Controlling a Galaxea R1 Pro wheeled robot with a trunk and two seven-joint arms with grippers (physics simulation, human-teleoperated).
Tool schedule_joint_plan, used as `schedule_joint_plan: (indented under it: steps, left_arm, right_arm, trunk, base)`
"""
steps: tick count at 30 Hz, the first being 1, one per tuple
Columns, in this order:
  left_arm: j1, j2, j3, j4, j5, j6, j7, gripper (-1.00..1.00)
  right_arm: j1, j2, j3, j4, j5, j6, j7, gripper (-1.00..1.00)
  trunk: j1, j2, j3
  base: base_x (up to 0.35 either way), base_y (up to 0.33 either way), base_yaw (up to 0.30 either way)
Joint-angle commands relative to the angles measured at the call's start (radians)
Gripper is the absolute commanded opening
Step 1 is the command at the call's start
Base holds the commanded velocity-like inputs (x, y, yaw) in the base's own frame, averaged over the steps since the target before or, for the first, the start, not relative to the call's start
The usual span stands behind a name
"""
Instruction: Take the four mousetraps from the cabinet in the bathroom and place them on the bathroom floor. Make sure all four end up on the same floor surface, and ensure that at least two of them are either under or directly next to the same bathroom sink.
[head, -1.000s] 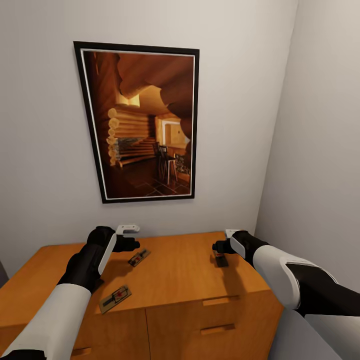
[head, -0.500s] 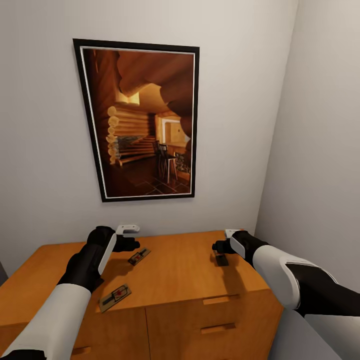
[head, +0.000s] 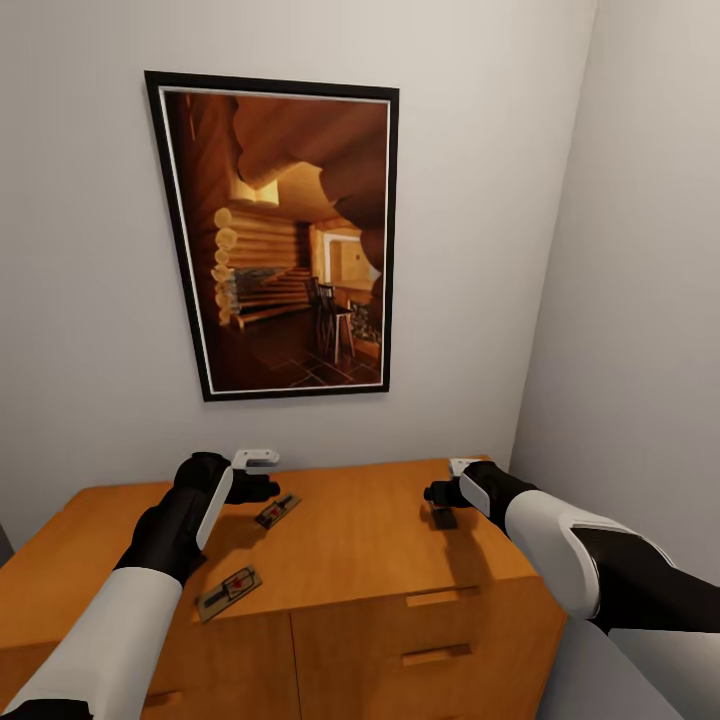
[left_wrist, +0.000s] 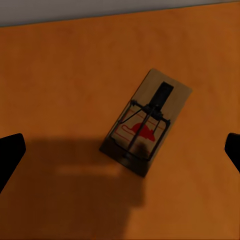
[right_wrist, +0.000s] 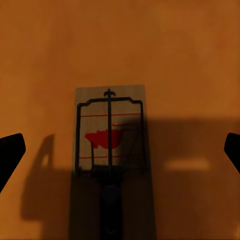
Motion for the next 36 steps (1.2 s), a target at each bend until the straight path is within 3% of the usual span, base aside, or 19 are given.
schedule_joint_plan:
  steps: [1, 6, 36]
  left_arm:
    - [-0.001, 0.0, -0.001, -0.001, 0.0, 0.004, -0.002, 1.0]
    - [-0.001, 0.0, -0.001, -0.001, 0.0, 0.004, -0.003, 1.0]
    - [-0.001, 0.0, -0.001, -0.001, 0.0, 0.004, -0.005, 1.0]
  right_arm:
    - [-0.001, 0.0, -0.008, 0.0, 0.008, 0.003, 0.001, 1.0]
    - [-0.001, 0.0, -0.008, 0.0, 0.009, 0.003, 0.001, 1.0]
    - [-0.001, 0.004, -0.008, 0.0, 0.01, 0.001, 0.001, 1.0]
  trunk:
    - [0.004, -0.008, -0.005]
    - [0.023, -0.043, -0.02]
    - [0.023, -0.043, -0.02]
  base:
    - [0.0, 0.0, 0.0]
    - [0.0, 0.0, 0.0]
    - [0.0, 0.0, 0.0]
